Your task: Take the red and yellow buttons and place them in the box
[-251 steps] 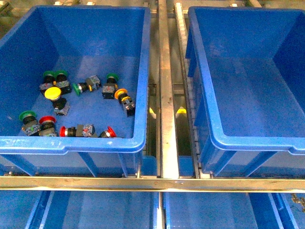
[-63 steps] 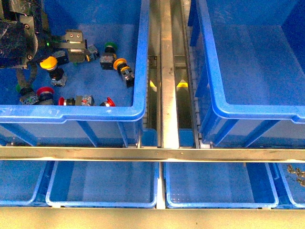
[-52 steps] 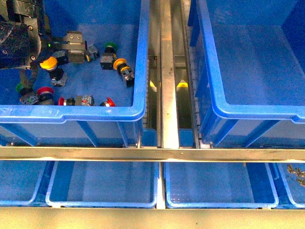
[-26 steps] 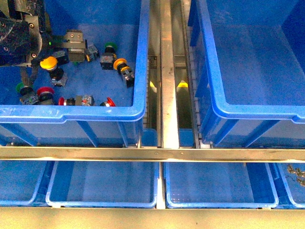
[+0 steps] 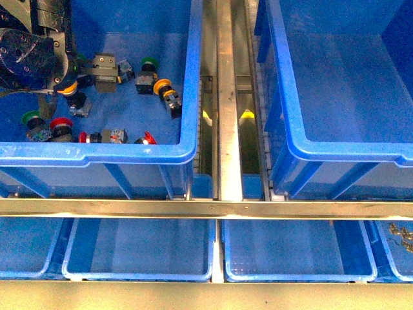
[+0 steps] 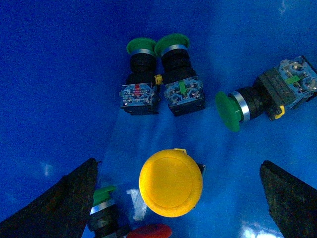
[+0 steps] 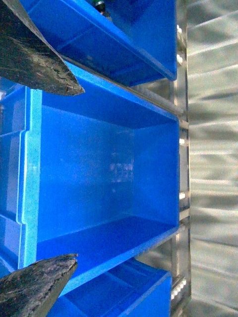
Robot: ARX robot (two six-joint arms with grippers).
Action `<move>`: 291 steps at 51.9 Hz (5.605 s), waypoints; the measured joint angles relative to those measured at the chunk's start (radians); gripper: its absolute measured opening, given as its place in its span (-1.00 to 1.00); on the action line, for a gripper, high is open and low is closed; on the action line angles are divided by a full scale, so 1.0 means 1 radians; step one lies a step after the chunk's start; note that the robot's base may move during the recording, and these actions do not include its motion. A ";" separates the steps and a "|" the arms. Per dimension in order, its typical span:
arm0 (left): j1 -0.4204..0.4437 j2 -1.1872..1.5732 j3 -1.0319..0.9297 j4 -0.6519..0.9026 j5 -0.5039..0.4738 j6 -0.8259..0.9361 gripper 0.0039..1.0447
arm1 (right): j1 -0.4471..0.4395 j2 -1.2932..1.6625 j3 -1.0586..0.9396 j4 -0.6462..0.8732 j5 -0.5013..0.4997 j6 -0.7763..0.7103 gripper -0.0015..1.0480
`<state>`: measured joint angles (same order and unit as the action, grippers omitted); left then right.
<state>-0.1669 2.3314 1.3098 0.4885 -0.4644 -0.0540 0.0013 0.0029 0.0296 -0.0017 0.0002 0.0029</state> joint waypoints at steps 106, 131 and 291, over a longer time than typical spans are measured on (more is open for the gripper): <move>0.025 0.089 0.080 -0.067 0.027 -0.064 -0.36 | 0.000 0.000 0.000 0.000 0.000 0.000 0.86; 0.014 -0.082 -0.107 0.057 0.011 -0.023 -0.37 | 0.000 0.000 0.000 0.000 0.000 0.000 0.86; 0.019 -0.715 -0.791 0.632 1.112 -0.887 -0.37 | 0.000 0.000 0.000 0.000 0.000 0.000 0.86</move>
<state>-0.1482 1.6165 0.5186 1.1202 0.6472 -0.9413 0.0013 0.0025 0.0296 -0.0017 0.0002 0.0029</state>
